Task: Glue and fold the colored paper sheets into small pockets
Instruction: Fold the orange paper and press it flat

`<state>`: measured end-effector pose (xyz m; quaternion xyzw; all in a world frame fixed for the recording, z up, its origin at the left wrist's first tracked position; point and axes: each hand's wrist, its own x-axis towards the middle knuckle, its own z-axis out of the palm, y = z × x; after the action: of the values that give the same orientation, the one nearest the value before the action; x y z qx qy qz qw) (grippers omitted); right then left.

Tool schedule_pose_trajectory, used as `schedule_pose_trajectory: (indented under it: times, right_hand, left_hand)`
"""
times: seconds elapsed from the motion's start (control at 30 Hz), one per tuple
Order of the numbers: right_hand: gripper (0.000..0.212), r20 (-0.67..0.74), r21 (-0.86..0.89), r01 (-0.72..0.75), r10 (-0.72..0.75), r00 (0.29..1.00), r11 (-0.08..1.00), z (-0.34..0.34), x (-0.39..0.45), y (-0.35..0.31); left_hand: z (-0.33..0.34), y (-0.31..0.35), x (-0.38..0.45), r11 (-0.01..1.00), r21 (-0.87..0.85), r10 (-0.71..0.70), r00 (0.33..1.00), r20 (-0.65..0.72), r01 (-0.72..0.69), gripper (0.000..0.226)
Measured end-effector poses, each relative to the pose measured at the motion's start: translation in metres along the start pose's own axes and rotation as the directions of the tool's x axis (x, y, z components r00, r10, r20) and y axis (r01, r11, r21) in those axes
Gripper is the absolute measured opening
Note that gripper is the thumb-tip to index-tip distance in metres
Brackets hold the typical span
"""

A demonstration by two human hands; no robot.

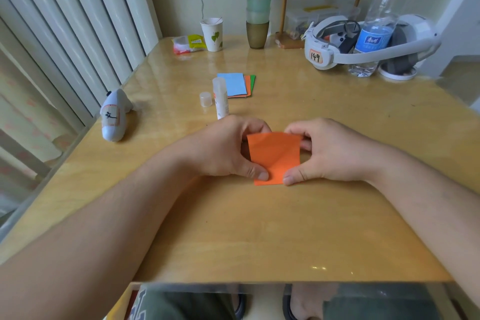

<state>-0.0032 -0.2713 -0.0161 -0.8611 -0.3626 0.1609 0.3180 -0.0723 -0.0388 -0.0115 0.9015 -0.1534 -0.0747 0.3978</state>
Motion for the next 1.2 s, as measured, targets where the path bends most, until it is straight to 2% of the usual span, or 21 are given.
schedule_pose_trajectory:
  times: [0.07, 0.2, 0.37, 0.47, 0.57, 0.63, 0.7, 0.77, 0.93, 1.07, 1.2]
  right_hand:
    - [0.047, -0.008, -0.017, 0.015, -0.015, 1.000, 1.000, 0.002, 0.001, 0.001]
    - [0.037, -0.021, -0.027, 0.023, -0.024, 0.999, 0.999, 0.005, 0.002, -0.006]
    - [0.037, -0.025, -0.074, 0.000, -0.002, 1.000, 0.997, 0.006, 0.002, -0.013]
    - [0.042, -0.054, -0.117, 0.007, -0.014, 0.998, 0.993, 0.010, -0.001, -0.017]
    - [0.053, -0.090, -0.081, -0.029, 0.022, 0.996, 0.996, 0.014, -0.004, -0.017]
    - [0.050, -0.079, -0.094, -0.028, 0.021, 0.997, 0.995, 0.013, -0.005, -0.015]
    - [0.051, -0.057, -0.095, -0.026, 0.020, 0.998, 0.995, 0.010, -0.006, -0.012]
    - [0.061, -0.048, -0.082, -0.036, 0.032, 0.998, 0.996, 0.007, -0.005, -0.009]
    - [0.045, -0.053, -0.045, -0.011, 0.008, 0.999, 0.999, 0.007, -0.005, -0.002]
    - [0.044, -0.076, -0.032, 0.016, -0.018, 0.997, 0.999, 0.009, -0.005, 0.004]
    - [0.038, -0.102, -0.005, 0.034, -0.034, 0.994, 0.999, 0.010, -0.003, 0.000]
  left_hand:
    - [0.001, 0.000, 0.000, 1.000, -0.005, -0.014, 1.000, 0.028, 0.014, 0.032]
    - [0.004, 0.003, 0.001, 0.998, -0.045, -0.042, 0.998, 0.054, 0.044, 0.027]
    - [0.003, 0.008, 0.002, 0.997, -0.022, -0.072, 0.994, 0.083, 0.074, 0.025]
    - [0.004, 0.007, 0.000, 0.998, -0.021, -0.063, 0.996, 0.056, 0.065, 0.027]
    - [0.006, 0.003, -0.003, 0.998, -0.014, -0.064, 0.997, 0.034, 0.065, 0.032]
    - [0.005, 0.000, -0.005, 0.998, -0.022, -0.059, 0.998, 0.027, 0.059, 0.035]
    - [0.003, -0.002, -0.005, 0.997, -0.043, -0.057, 0.997, 0.052, 0.059, 0.037]
    - [0.001, -0.003, -0.005, 0.997, -0.054, -0.055, 0.994, 0.096, 0.060, 0.040]
    - [-0.004, -0.007, -0.002, 0.993, -0.078, -0.073, 0.987, 0.145, 0.085, 0.044]
    - [-0.002, -0.008, -0.002, 0.993, -0.087, -0.063, 0.988, 0.139, 0.076, 0.045]
    - [0.007, -0.001, -0.001, 0.996, -0.063, -0.055, 0.997, 0.047, 0.058, 0.037]
